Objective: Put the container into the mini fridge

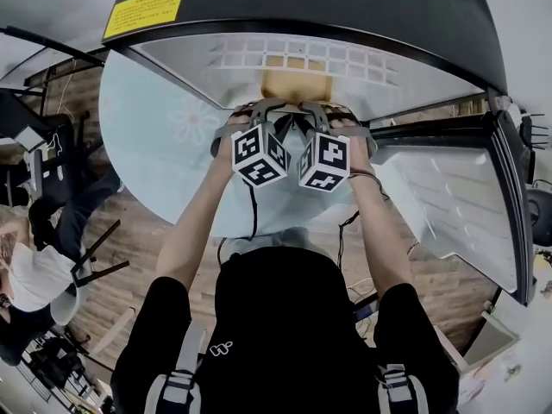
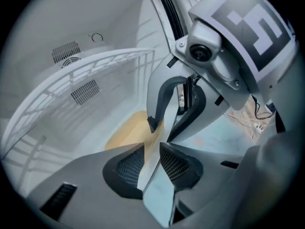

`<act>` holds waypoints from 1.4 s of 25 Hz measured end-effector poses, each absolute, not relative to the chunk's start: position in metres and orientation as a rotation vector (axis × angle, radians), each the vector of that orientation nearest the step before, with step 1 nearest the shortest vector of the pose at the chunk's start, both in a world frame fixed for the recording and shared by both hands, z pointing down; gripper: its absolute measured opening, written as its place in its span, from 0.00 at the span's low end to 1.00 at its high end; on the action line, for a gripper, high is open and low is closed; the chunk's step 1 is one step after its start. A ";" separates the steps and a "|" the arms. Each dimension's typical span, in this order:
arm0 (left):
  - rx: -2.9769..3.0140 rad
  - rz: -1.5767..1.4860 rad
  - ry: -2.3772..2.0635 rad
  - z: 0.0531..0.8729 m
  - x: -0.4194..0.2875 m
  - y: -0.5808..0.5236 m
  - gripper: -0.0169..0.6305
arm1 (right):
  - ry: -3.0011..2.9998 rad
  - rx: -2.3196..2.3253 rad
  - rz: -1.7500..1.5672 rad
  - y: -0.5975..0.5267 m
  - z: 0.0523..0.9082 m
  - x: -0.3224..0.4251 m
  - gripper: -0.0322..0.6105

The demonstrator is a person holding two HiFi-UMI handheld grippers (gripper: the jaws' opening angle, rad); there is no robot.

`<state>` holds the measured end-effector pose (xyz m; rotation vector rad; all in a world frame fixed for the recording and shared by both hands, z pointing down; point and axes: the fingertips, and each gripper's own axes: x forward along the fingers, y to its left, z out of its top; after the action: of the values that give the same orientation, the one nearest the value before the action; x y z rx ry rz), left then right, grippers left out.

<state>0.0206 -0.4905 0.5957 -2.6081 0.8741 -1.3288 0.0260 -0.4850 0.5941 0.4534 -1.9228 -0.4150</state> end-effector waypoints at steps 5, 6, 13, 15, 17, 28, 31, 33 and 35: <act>-2.588 -1.177 1.021 0.556 0.021 -0.475 0.11 | -2.011 0.601 -0.411 -0.467 0.556 0.030 0.19; -2.570 -1.155 1.042 0.549 0.020 -0.470 0.08 | -2.025 0.626 -0.410 -0.462 0.548 0.031 0.18; -2.556 -0.960 1.199 0.498 0.022 -0.425 0.05 | -2.140 0.796 -0.406 -0.418 0.493 0.040 0.13; -2.566 -0.873 1.261 0.477 0.023 -0.410 0.05 | -2.178 0.836 -0.411 -0.403 0.476 0.040 0.11; -2.576 -0.786 1.322 0.458 0.022 -0.395 0.05 | -2.215 0.859 -0.425 -0.388 0.462 0.038 0.11; -2.634 -0.304 1.628 0.370 0.010 -0.323 0.05 | -2.467 1.112 -0.399 -0.314 0.374 0.034 0.06; -2.651 -0.180 1.697 0.356 0.004 -0.307 0.05 | -2.580 1.214 -0.285 -0.297 0.358 0.039 0.06; -2.646 -0.124 1.724 0.351 0.002 -0.300 0.05 | -2.632 1.277 -0.219 -0.290 0.350 0.044 0.06; -2.635 -0.074 1.767 0.349 -0.001 -0.296 0.05 | -2.648 1.346 -0.148 -0.286 0.350 0.051 0.06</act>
<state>-0.0005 -0.2961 0.3495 -2.6349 1.7666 -0.0745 0.0510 -0.2862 0.3496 1.3463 -2.6478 -0.1477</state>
